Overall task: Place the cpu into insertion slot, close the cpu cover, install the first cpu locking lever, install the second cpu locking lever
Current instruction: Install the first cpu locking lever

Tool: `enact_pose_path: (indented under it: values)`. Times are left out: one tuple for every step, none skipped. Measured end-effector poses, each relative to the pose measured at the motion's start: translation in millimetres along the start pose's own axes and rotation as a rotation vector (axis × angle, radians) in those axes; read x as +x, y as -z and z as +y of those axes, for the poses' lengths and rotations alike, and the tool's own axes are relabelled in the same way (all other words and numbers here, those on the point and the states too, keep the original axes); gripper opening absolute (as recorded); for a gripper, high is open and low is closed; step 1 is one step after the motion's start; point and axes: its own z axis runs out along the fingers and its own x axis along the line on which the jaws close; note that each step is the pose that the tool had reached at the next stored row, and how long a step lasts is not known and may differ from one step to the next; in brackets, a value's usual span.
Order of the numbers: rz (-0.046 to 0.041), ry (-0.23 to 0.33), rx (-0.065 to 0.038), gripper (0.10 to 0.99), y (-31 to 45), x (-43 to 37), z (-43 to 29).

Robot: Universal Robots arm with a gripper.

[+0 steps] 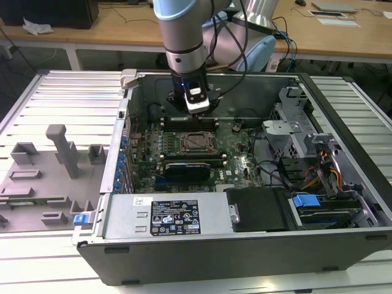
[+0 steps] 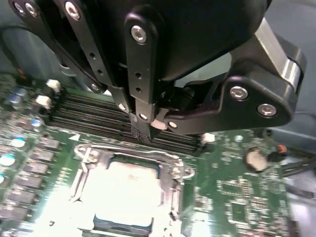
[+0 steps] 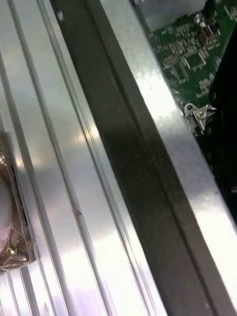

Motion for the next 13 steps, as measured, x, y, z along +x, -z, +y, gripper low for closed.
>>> enact_pose_path:
  values:
    - [0.0011, 0.000, 0.001, 0.106, 0.1, 0.1, -0.1]
    - [0.0021, 0.000, 0.001, 0.106, 0.1, 0.1, -0.1]
    - [0.0028, 0.000, 0.001, 0.106, 0.1, 0.0, 0.0]
    - [0.0009, 0.001, 0.010, 0.106, 0.0, 0.0, 0.1]
    - [-0.0005, 0.004, 0.032, 0.106, 0.0, -0.1, -0.2]
    - [-0.0011, 0.005, 0.040, 0.106, 0.0, -0.3, -0.5]
    - [-0.0018, 0.006, 0.048, 0.106, 0.1, -0.5, -1.2]
    - [-0.0029, 0.008, 0.058, 0.106, 0.4, -1.2, -3.1]
    - [-0.0035, 0.008, 0.063, 0.106, 0.5, -1.8, -4.6]
    - [-0.0038, 0.009, 0.067, 0.106, 0.7, -2.8, -6.9]
    - [-0.0036, 0.009, 0.070, 0.106, 1.0, -4.0, -9.7]
    - [-0.0034, 0.009, 0.071, 0.106, 1.1, -4.9, -11.8]
    - [-0.0028, 0.009, 0.072, 0.106, 1.4, -6.5, -15.9]
